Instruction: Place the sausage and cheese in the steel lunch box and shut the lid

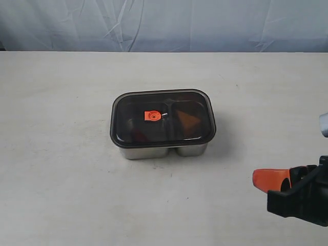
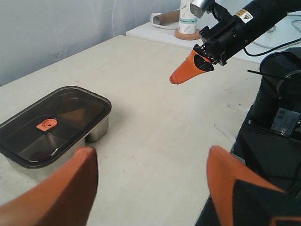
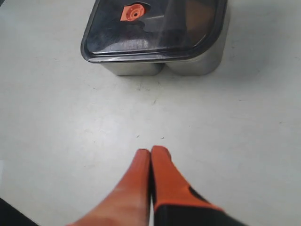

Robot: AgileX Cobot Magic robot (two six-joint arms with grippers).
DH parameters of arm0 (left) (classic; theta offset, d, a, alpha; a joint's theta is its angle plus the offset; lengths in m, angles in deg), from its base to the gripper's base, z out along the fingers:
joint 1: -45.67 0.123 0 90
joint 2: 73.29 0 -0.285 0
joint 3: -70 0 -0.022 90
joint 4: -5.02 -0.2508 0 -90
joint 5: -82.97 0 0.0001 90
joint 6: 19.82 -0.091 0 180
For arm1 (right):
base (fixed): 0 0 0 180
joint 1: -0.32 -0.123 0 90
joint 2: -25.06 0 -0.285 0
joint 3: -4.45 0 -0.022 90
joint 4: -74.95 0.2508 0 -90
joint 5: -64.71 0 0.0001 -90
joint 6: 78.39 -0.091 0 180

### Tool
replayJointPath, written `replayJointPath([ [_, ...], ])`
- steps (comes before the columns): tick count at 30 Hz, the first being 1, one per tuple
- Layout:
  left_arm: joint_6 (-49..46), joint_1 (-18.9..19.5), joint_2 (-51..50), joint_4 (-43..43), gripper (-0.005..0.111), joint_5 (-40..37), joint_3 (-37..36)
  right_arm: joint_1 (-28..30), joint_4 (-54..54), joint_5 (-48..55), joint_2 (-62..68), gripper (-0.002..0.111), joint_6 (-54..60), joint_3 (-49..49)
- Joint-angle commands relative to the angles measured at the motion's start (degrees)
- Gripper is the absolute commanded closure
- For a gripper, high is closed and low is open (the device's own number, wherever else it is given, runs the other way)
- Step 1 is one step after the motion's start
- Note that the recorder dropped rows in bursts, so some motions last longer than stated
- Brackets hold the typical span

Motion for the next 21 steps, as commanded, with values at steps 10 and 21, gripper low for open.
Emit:
replayJointPath([
  [10,0.3,-0.2,0.4,0.5,0.044,0.4,-0.2,-0.2,0.1,0.3,-0.2,0.109,0.0,0.2],
  [21,0.3,0.0,0.4,0.5,0.044,0.5,-0.2,-0.2,0.7,0.3,-0.2,0.109,0.0,0.2],
])
